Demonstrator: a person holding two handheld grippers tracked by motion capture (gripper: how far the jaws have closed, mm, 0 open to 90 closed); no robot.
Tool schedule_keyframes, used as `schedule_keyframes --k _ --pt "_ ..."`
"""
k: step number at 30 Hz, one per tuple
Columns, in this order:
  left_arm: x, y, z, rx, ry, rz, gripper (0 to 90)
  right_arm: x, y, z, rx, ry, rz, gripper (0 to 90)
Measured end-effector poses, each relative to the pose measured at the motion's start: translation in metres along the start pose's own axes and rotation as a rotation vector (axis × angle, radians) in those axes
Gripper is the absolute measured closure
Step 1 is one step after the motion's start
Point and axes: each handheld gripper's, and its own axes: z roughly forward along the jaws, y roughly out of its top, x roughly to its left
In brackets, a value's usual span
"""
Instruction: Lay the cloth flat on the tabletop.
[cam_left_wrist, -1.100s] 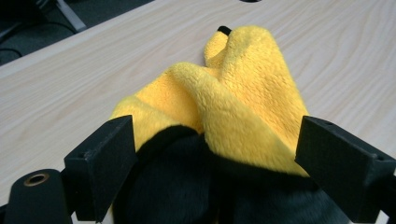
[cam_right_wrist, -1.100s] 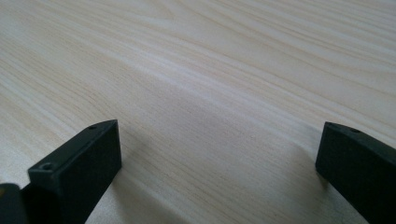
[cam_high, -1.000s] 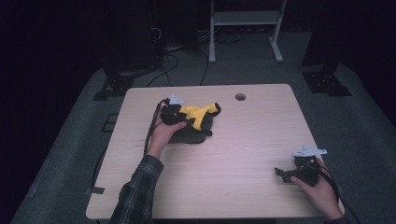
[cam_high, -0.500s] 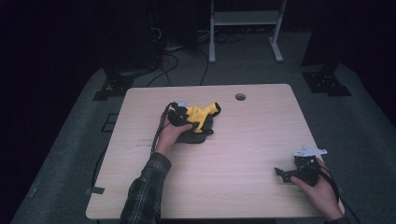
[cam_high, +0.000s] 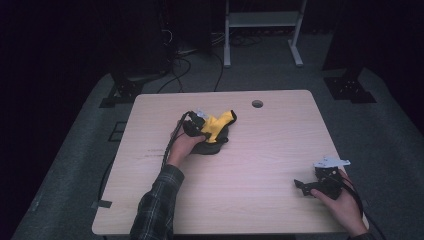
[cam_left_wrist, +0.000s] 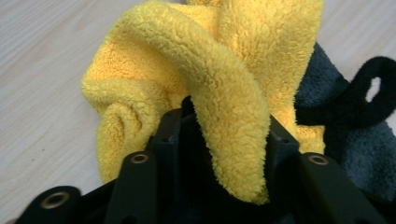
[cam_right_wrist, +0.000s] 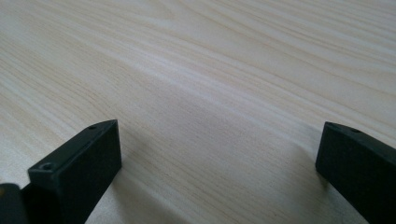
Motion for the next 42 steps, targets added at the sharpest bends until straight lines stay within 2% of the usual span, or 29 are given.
schedule_keyframes --k 4,15,31,42 --pt "-0.007 -0.003 -0.005 0.006 -0.041 0.016 59.7 0.0 0.0 0.0 0.0 0.0 0.0 0.0" --pt "-0.042 -0.022 -0.024 -0.008 -0.094 0.031 59.8 0.0 0.0 0.0 0.0 0.0 0.002 0.0" --pt "-0.089 -0.041 -0.044 -0.032 -0.173 -0.017 61.1 0.0 0.0 0.0 0.0 0.002 0.001 0.0" --pt "-0.13 -0.052 -0.056 -0.052 -0.24 -0.017 61.5 0.001 0.001 0.0 -0.001 0.008 -0.007 1.0"
